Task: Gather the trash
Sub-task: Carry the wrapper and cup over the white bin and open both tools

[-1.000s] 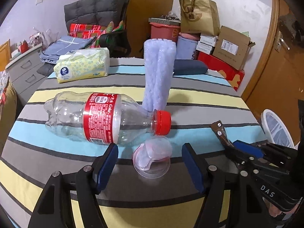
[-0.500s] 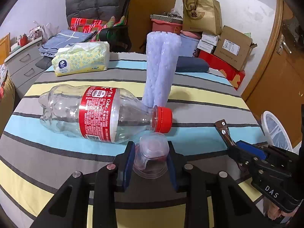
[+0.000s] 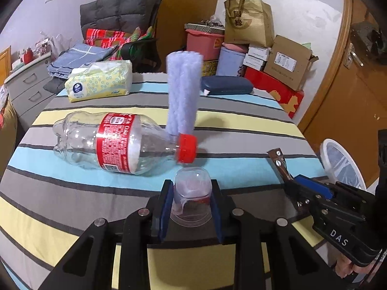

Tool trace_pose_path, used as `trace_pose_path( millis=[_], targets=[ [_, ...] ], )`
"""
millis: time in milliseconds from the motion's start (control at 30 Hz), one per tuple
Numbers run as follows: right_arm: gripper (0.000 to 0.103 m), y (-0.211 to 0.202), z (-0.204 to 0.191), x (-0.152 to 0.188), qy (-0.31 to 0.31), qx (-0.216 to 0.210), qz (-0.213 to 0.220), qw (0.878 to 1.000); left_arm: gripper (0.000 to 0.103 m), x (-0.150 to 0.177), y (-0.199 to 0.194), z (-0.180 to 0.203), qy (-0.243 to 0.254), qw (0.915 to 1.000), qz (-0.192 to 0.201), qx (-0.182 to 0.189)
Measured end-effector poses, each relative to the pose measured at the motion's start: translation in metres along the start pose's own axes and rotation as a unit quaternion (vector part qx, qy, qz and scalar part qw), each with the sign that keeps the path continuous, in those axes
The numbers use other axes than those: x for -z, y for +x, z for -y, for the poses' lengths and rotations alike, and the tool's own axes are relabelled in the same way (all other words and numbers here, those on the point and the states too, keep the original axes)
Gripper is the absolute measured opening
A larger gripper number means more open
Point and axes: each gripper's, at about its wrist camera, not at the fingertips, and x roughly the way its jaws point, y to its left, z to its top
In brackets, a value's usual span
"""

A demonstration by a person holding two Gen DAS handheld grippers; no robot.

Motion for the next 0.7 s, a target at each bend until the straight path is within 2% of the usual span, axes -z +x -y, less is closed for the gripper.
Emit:
trace_pose_path(
  millis=[700],
  targets=[
    [0.022, -0.057, 0.029, 0.01, 0.029, 0.047, 0.068, 0.996, 0.03, 0.008, -0.054, 0.072, 0.043, 0.997, 0.04, 0.05]
  ],
)
